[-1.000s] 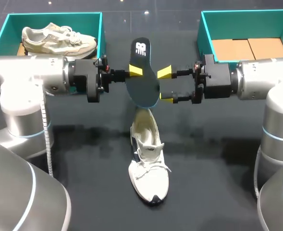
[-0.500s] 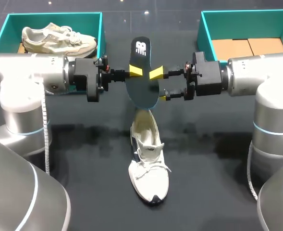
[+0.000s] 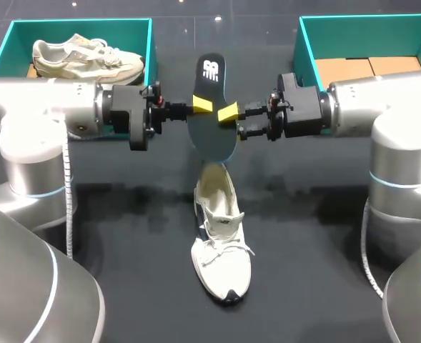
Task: Take the shoe out of the shoebox, open the shoe tongue, remove and reinsert the insole, then place the shoe into the shoebox
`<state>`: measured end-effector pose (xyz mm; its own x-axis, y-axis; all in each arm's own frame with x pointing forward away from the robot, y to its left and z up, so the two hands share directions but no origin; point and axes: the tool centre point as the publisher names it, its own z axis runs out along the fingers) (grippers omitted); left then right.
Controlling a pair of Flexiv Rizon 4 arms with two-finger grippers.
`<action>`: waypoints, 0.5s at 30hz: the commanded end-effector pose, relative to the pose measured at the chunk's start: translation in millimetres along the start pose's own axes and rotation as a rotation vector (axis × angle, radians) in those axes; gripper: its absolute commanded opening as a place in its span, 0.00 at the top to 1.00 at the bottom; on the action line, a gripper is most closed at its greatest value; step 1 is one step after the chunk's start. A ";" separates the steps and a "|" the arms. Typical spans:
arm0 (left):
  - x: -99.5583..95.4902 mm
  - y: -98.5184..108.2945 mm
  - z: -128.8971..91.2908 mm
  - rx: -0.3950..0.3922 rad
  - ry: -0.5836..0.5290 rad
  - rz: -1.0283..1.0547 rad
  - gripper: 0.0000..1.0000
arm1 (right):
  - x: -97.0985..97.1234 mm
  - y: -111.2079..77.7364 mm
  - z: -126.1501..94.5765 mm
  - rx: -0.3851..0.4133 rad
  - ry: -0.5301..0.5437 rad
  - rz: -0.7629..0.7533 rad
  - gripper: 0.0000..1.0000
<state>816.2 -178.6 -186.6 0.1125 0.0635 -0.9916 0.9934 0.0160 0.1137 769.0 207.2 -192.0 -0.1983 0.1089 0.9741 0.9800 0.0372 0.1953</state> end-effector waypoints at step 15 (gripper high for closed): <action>0.5 -1.6 6.7 -0.008 -0.001 0.009 1.00 | -2.4 -2.2 8.7 0.016 0.010 -0.008 0.65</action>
<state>815.3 -184.6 -187.0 0.1212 0.0627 -0.9906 0.9922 0.0224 0.1228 767.8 213.6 -195.2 -0.2060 0.0955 0.9739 0.9780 0.0543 0.2015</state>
